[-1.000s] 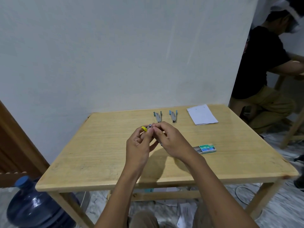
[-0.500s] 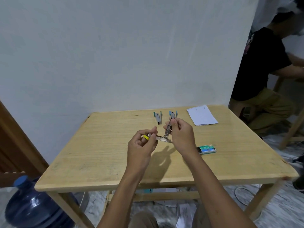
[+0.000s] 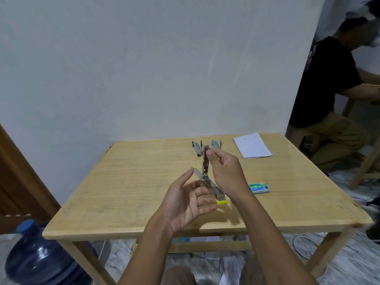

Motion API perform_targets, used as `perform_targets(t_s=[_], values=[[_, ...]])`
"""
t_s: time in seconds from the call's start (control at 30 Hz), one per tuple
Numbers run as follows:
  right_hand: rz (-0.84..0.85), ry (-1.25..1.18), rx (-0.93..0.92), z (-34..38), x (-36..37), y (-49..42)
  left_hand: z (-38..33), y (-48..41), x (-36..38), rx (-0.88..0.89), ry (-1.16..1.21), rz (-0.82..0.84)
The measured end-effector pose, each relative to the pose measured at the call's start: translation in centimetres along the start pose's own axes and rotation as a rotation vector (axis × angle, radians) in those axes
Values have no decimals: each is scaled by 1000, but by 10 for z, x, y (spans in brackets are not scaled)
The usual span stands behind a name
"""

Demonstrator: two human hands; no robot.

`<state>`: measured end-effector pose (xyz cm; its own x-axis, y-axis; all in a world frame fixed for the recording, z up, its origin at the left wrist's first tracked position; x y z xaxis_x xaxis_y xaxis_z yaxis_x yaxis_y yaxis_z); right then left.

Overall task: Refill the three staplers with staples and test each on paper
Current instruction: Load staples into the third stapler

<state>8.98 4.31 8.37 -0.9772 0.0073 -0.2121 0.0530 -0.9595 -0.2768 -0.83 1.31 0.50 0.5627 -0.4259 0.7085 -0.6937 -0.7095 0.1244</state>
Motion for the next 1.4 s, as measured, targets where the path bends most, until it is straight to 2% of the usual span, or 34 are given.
perform_targets(t_s=[0.2, 0.33, 0.47, 0.63, 0.87, 1.1, 1.4], values=[[36, 19, -5, -3, 14, 7, -4, -15, 17, 148, 128, 71], [-8, 2, 47, -13, 14, 10, -15, -14, 3, 223, -68, -70], [-51, 34, 39, -12, 10, 11, -17, -8, -2, 248, -90, -81], [-55, 255, -108, 0, 14, 13, -17, -5, -8, 295, -95, -89], [-50, 442, -225, 10, 16, 18, -14, -2, -13, 313, -74, -140], [30, 428, -236, 2, 24, 25, -8, -3, -16, 331, 89, -179], [50, 380, -247, -1, 22, 29, -2, -3, -19, 311, 157, -169]])
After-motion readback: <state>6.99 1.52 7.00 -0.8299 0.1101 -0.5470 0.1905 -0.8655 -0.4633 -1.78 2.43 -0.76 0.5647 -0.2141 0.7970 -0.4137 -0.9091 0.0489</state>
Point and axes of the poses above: each hand's wrist, its own y-axis away from the middle knuckle, its own x-axis out of the palm, z = x × y, the point moved 9 cm from there along -y, towards the middle knuckle, and after that the axes turned 12 degrees about z, right-handed, at the moved point
